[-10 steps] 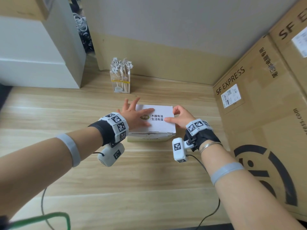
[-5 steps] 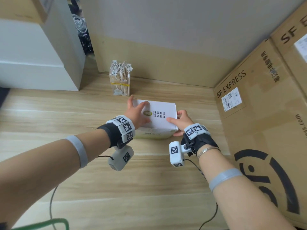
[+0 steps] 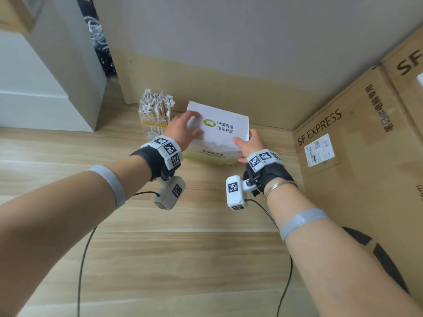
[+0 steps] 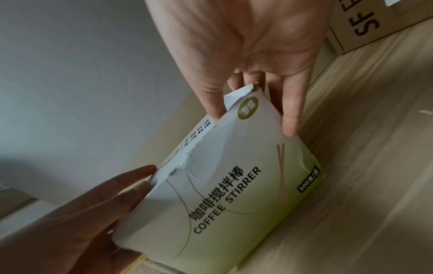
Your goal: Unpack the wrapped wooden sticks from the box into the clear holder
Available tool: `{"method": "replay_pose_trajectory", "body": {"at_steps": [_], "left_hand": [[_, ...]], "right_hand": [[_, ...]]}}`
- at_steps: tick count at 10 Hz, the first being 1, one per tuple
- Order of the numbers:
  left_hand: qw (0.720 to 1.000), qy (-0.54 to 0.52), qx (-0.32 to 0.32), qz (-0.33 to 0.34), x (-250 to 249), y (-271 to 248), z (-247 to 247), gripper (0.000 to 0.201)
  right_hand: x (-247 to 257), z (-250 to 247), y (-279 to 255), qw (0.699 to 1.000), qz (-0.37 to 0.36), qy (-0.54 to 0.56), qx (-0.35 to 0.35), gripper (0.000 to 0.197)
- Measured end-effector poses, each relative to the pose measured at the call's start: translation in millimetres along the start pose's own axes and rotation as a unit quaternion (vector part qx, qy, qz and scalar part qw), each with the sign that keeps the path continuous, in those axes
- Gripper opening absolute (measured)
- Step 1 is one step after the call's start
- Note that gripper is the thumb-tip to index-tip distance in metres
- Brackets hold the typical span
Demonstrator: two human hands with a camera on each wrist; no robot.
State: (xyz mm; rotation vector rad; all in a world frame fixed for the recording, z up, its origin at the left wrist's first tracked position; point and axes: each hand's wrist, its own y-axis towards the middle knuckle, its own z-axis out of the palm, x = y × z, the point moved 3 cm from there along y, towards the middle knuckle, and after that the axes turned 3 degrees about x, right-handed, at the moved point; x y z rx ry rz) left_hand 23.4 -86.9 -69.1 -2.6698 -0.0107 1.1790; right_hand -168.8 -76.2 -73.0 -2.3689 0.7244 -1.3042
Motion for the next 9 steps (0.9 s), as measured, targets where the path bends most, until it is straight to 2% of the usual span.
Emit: {"method": "replay_pose_trajectory", "body": {"at_steps": [2,4,6,8,9], "left_hand": [[1.000,-0.009,-0.004,-0.012,12.6,18.1,6.3,0.043],[0.999,-0.004,-0.001,-0.033,26.0,30.2,13.9,0.045],[0.999,0.016,0.004,-0.037,26.0,27.9,16.0,0.047],[0.998,0.047,0.016,-0.040,13.6,8.3,7.0,0.047],[0.999,0.041,-0.013,-0.020,-0.1,-5.4,-3.2,0.044]], "right_hand": [[8.1,15.3,23.5,0.998,-0.049,-0.024,-0.017,0.048],[6.3,25.2,33.9,0.997,-0.047,-0.069,-0.007,0.069],[6.3,22.7,30.2,0.996,-0.039,-0.081,-0.011,0.075],[15.3,14.7,5.7,0.995,-0.043,-0.083,-0.024,0.063],[23.3,7.7,-12.9,0.995,-0.061,-0.081,-0.021,0.055]]}}
